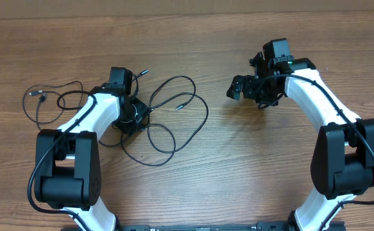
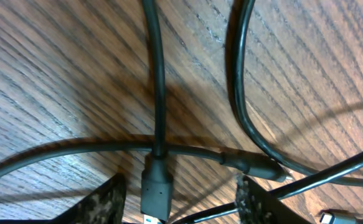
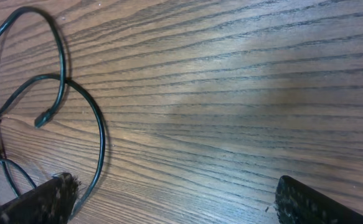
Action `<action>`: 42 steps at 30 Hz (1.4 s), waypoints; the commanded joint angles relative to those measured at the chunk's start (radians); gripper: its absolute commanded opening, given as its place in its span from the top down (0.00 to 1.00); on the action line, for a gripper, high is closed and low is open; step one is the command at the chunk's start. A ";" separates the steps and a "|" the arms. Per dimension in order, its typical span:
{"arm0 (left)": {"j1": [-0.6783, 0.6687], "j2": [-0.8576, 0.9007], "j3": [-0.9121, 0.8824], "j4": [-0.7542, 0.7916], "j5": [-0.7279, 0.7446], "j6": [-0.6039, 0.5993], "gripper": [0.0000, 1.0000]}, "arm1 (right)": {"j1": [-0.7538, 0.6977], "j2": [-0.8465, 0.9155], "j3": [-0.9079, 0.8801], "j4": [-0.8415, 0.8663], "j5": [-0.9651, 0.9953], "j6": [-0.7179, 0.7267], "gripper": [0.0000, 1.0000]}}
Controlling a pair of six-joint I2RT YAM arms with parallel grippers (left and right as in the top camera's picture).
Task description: Untangle cables
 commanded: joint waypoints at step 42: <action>0.050 -0.013 0.158 -0.089 0.184 0.542 0.96 | 0.003 -0.025 -0.004 0.003 0.007 0.002 0.00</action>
